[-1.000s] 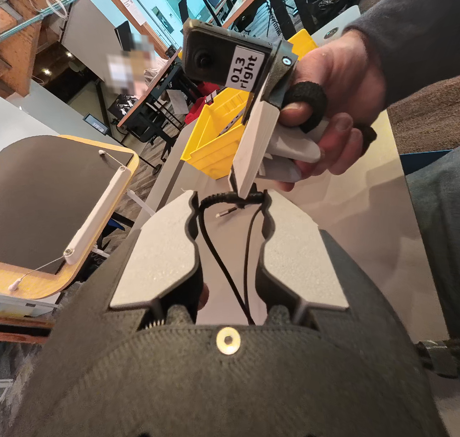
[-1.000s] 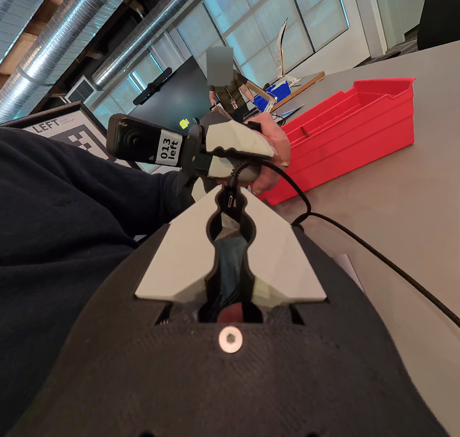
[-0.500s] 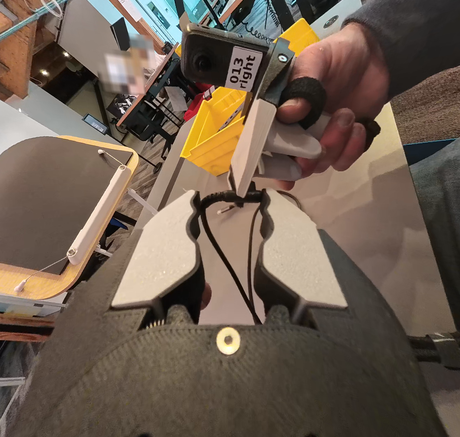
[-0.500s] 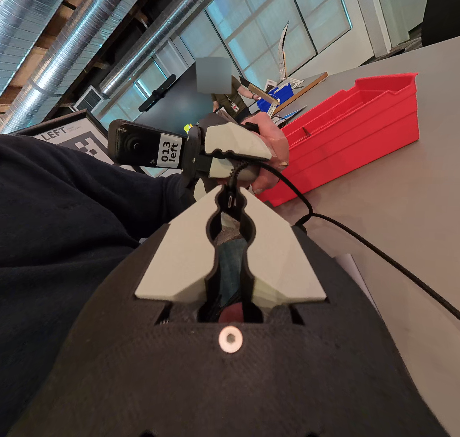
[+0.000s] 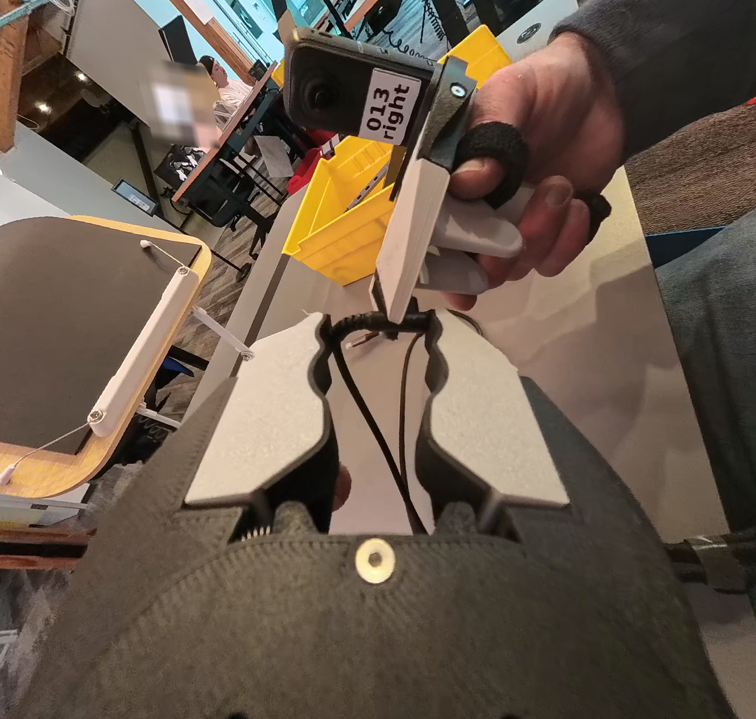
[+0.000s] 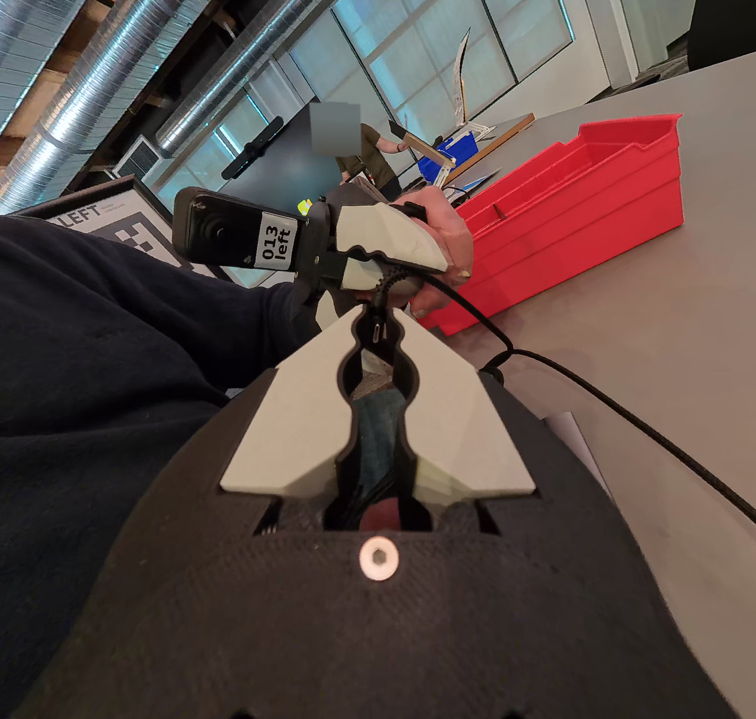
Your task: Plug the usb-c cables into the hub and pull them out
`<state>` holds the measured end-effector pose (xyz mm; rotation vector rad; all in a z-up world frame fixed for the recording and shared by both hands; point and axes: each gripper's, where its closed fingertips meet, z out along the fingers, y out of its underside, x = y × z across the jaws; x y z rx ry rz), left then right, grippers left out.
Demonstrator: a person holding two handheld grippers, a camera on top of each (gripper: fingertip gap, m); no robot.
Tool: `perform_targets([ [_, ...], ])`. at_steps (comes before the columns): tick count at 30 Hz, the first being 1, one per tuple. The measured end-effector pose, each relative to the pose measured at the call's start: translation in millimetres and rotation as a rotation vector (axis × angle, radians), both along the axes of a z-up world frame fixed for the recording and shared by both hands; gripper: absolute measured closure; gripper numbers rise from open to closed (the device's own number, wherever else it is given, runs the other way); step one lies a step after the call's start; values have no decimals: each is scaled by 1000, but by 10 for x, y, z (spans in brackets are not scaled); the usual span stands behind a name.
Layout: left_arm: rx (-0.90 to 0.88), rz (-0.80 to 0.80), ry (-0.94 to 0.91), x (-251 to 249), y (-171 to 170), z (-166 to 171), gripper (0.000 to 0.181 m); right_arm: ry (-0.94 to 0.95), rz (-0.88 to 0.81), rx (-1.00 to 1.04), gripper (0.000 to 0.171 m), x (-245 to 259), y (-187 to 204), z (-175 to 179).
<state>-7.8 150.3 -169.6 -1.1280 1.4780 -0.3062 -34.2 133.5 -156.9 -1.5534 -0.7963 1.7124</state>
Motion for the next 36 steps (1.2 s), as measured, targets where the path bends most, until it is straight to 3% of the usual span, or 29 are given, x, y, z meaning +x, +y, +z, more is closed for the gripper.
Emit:
perform_targets([
  [7, -81, -10, -33, -13, 9, 9, 137, 4, -72, -4, 156, 100, 137, 28],
  [16, -193, -15, -60, -28, 29, -15, 138, -31, -82, 12, 155, 197, 152, 13],
  [22, -173, -5, -13, -29, 29, -59, 137, -130, -29, 48, 159, 48, 22, -105],
  [23, -165, -3, -3, -29, 28, -69, 137, -128, -24, 51, 165, 39, 11, -98],
  [36, -74, 10, -50, -27, 34, 56, 134, -38, -7, 21, 168, 40, -9, 15],
])
